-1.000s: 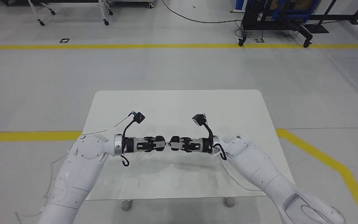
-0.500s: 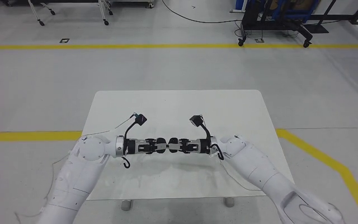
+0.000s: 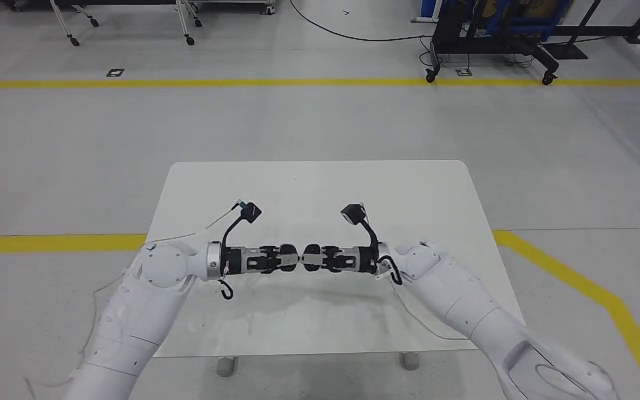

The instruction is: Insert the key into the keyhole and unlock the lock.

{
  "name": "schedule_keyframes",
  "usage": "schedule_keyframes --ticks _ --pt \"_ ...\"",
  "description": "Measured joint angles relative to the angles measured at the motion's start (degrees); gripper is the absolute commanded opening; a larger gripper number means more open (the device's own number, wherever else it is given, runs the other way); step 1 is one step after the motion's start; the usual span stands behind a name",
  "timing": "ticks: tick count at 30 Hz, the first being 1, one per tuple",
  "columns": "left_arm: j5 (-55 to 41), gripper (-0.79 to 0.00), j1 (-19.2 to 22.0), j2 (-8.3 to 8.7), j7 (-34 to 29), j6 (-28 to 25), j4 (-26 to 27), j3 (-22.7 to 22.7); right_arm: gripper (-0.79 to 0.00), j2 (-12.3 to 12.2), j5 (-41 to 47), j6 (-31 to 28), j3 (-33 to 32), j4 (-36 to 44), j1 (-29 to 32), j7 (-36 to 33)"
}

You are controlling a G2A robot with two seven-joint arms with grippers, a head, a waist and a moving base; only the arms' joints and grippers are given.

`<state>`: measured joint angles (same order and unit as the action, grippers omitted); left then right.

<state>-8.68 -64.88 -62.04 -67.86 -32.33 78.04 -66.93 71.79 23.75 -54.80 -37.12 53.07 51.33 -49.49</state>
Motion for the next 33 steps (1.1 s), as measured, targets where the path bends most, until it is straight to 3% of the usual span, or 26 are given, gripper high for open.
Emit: schedule_keyframes --ticks 9,15,21,27,30,33 --pt "-1.7 0.0 0.3 0.63 0.67 -0.68 -0.5 -1.47 -0.785 -1.26 0.51 -0.96 -0.88 -0.58 0.26 0.97" --pt "3.85 0.0 0.37 1.64 3.81 -1.99 -0.08 -4.88 -0.785 -2.97 0.11 -2.87 -3.3 -1.14 1.18 2.87" --pt "23.94 0.0 -2.64 3.64 11.81 -3.43 3.92 -11.97 -0.785 -3.8 -0.27 -3.2 -4.23 -0.81 1.81 3.2" --pt "44.78 -0.034 -10.95 5.38 17.5 -0.74 15.06 -18.47 -0.785 -3.8 -0.26 -3.19 -4.22 -0.82 1.8 3.19" --pt "58.04 -0.105 -15.04 5.37 21.98 5.98 19.38 -17.49 -0.785 -3.8 -0.26 -3.2 -4.22 -0.82 1.8 3.19" --pt "66.99 -0.188 -16.3 4.9 25.29 11.92 19.24 -13.92 -0.785 -3.79 -0.26 -3.2 -4.22 -0.82 1.8 3.19"
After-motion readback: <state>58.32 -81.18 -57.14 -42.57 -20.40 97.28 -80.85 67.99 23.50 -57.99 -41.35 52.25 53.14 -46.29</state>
